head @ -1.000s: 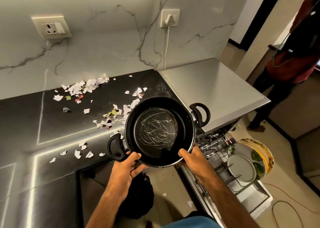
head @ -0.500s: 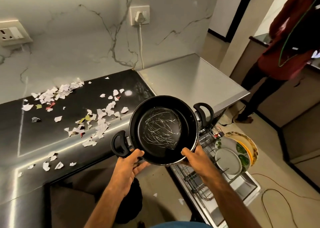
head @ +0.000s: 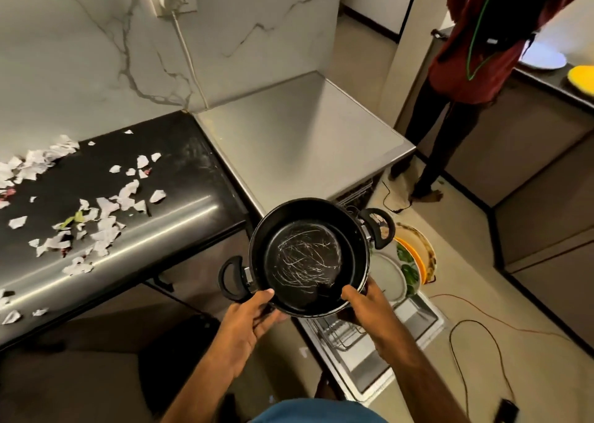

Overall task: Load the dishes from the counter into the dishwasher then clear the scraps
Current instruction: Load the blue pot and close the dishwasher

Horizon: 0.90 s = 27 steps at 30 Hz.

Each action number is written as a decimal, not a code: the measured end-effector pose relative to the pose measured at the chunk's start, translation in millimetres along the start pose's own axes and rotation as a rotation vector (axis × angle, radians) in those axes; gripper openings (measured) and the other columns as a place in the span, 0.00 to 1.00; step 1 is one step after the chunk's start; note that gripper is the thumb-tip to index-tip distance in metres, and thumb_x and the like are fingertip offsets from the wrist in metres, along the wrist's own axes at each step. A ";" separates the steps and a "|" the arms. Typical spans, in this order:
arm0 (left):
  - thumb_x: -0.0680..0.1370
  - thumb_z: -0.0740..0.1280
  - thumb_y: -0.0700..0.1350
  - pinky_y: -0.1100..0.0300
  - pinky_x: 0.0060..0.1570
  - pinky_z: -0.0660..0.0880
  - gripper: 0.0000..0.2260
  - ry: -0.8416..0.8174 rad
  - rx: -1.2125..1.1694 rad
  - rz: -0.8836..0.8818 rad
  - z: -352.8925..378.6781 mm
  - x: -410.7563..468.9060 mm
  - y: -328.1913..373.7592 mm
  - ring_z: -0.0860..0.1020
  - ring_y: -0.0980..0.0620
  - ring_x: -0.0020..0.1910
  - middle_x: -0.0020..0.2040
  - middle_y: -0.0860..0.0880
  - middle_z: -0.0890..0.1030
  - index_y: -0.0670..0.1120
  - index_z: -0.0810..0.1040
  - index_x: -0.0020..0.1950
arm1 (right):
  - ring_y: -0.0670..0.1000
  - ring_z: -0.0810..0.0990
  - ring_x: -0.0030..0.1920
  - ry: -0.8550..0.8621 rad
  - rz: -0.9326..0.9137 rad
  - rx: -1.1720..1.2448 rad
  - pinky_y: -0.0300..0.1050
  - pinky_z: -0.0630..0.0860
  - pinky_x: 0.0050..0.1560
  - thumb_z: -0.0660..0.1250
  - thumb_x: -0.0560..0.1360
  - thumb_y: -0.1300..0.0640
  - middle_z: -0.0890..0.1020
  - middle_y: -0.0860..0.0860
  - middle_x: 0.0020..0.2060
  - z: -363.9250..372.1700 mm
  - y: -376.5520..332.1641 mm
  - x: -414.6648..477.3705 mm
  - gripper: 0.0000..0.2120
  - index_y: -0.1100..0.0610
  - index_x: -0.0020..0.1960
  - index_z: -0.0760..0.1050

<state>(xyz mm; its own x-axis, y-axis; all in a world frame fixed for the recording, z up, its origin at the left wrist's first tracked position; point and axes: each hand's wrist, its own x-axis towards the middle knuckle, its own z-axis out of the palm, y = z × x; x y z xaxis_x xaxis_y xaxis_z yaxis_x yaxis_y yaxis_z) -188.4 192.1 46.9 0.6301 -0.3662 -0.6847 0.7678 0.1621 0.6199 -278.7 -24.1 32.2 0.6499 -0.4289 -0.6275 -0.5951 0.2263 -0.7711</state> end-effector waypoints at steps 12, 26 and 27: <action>0.81 0.67 0.39 0.57 0.51 0.83 0.11 0.081 0.068 -0.102 98.6 28.1 -64.4 0.85 0.44 0.54 0.56 0.39 0.85 0.38 0.78 0.62 | 0.57 0.89 0.50 0.084 0.125 0.181 0.51 0.86 0.48 0.68 0.80 0.60 0.83 0.53 0.59 -100.2 39.1 30.3 0.24 0.49 0.74 0.70; 0.82 0.61 0.57 0.54 0.78 0.51 0.17 -0.559 1.772 0.638 140.4 117.7 -76.5 0.69 0.60 0.70 0.67 0.59 0.78 0.58 0.72 0.71 | 0.59 0.89 0.49 0.208 0.242 0.243 0.55 0.86 0.48 0.72 0.78 0.53 0.80 0.54 0.61 -133.7 27.8 74.6 0.30 0.48 0.77 0.65; 0.82 0.62 0.53 0.57 0.75 0.58 0.13 -0.570 1.734 0.641 148.4 122.6 -76.0 0.75 0.58 0.63 0.60 0.57 0.82 0.56 0.76 0.66 | 0.59 0.89 0.48 0.218 0.256 0.224 0.55 0.87 0.48 0.73 0.78 0.52 0.80 0.53 0.60 -136.0 25.6 77.6 0.32 0.47 0.78 0.64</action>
<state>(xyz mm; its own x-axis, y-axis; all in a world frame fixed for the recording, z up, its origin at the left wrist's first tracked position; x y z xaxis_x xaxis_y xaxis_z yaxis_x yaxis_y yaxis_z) -186.7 -1.2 -27.3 0.3463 -0.8976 -0.2727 -0.6854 -0.4406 0.5797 -307.8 -170.6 -21.5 0.3642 -0.5044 -0.7829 -0.5910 0.5245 -0.6129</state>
